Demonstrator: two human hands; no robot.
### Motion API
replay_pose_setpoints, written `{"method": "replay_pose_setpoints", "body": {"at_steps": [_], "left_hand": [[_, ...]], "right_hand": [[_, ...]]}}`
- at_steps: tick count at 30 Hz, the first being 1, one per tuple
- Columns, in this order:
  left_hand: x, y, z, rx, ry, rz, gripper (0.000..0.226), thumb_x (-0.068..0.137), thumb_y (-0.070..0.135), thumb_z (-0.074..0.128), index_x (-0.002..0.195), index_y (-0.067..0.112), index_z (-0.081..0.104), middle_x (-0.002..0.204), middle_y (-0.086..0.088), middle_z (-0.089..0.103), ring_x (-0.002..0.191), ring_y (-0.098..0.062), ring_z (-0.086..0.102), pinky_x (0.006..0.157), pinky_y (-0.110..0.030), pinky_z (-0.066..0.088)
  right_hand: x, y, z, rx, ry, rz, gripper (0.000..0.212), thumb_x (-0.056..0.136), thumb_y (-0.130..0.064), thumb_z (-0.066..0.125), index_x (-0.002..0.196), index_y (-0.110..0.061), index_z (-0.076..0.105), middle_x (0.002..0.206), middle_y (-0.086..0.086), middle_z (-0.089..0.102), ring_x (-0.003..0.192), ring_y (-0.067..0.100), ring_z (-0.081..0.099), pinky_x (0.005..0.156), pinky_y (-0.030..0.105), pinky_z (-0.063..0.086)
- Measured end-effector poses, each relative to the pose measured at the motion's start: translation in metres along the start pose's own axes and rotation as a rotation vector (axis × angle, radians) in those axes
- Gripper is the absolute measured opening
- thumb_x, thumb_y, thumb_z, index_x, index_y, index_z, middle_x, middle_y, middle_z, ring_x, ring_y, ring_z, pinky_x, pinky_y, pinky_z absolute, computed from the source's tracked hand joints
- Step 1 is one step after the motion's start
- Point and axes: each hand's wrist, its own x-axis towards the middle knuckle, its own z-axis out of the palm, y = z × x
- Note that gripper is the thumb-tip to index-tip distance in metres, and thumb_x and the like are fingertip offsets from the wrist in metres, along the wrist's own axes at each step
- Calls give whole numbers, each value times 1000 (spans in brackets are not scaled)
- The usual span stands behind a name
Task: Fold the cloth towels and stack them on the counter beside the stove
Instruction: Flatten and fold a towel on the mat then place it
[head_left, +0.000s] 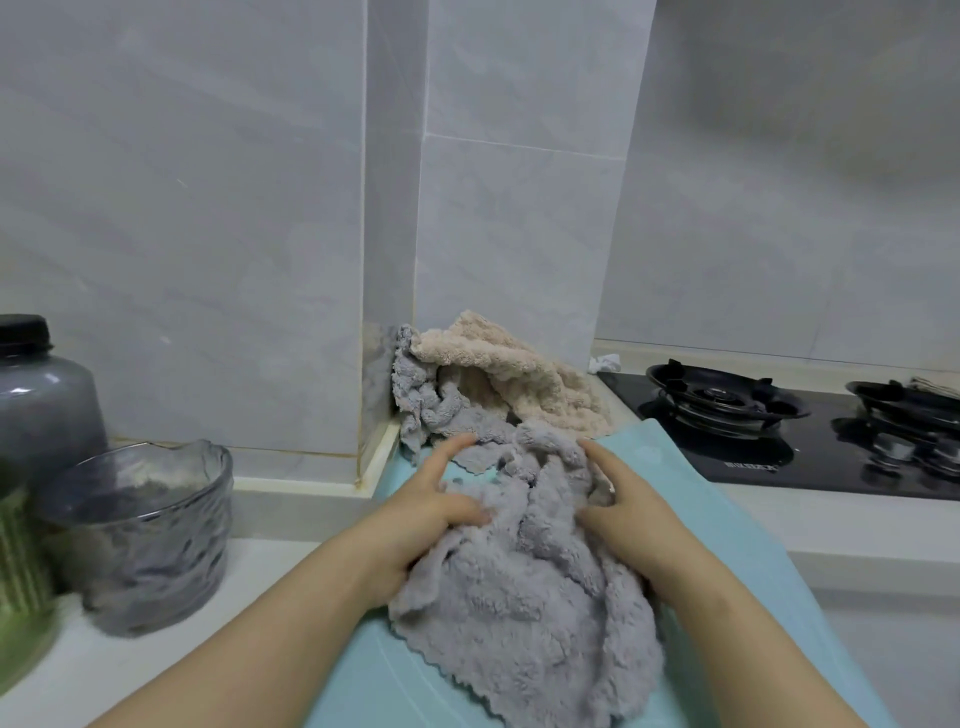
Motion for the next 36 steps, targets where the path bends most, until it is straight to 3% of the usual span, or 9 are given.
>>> {"method": "replay_pose_setpoints", "body": {"at_steps": [3, 7, 10, 13, 17, 20, 25, 30, 36], "left_hand": [[-3, -2, 6, 153, 109, 184, 66, 79, -15, 45, 103, 43, 62, 120, 12, 58, 61, -21, 44, 55, -27, 38], [2, -6, 3, 247, 373, 268, 53, 82, -11, 46, 112, 32, 54, 122, 7, 56, 52, -15, 43, 49, -23, 37], [7, -14, 2, 450, 434, 101, 39, 82, 2, 51, 114, 23, 44, 130, -7, 44, 71, -16, 49, 65, -27, 38], [-2, -5, 11, 663, 422, 29, 51, 83, 16, 56, 130, 23, 36, 146, -4, 17, 99, -12, 46, 79, -26, 34], [-10, -4, 11, 1218, 401, 192, 63, 87, 15, 52, 141, 31, 24, 152, 2, -30, 144, -30, -8, 115, -39, 16], [-12, -1, 9, 1550, 235, 349, 41, 94, 17, 43, 131, 35, 42, 158, 2, -9, 145, -25, -12, 116, -44, 3], [-12, -6, 6, 1518, 17, 241, 34, 96, 46, 34, 125, 36, 50, 128, 12, 53, 122, -15, 45, 101, -36, 34], [-11, -5, 3, 1540, 47, 254, 36, 94, 49, 37, 125, 37, 51, 128, 11, 54, 119, -19, 46, 98, -36, 39], [-6, -7, -2, 1465, 44, 298, 33, 92, 49, 42, 120, 36, 55, 122, 14, 59, 116, -14, 49, 96, -35, 41]], "right_hand": [[-3, -9, -5, 204, 226, -148, 61, 91, 3, 40, 135, -39, 45, 104, -13, 56, 48, -6, 47, 49, 10, 37], [-2, -4, -16, 128, 452, -45, 59, 92, -1, 36, 139, -36, 40, 107, -10, 59, 84, 10, 52, 73, 26, 42], [0, 10, -15, -82, 301, 145, 70, 91, -9, 39, 149, -37, 11, 102, 10, 59, 76, 26, 56, 62, 34, 45], [2, 10, -12, -381, 133, 242, 70, 91, -30, 46, 148, -37, 7, 152, 11, 22, 126, 36, 39, 98, 45, 38], [-3, 4, -10, -605, 38, 250, 60, 90, -37, 47, 145, -38, 22, 156, 2, 14, 137, 33, 24, 106, 43, 27], [-4, 8, -10, -608, 26, 239, 47, 90, -31, 48, 136, -37, 38, 145, 1, 32, 128, 30, 33, 99, 39, 31], [2, 15, -5, -540, 16, 104, 29, 88, -11, 43, 89, -36, 57, 137, 1, 44, 111, 27, 38, 94, 38, 36], [9, 19, -1, -692, -142, 73, 42, 99, -28, 29, 136, -45, 39, 158, -8, 11, 138, 29, 19, 109, 41, 20], [15, 17, 7, -639, 128, 150, 60, 99, -40, 28, 150, -21, 4, 160, 1, -4, 140, 30, 21, 108, 43, 23]]}}
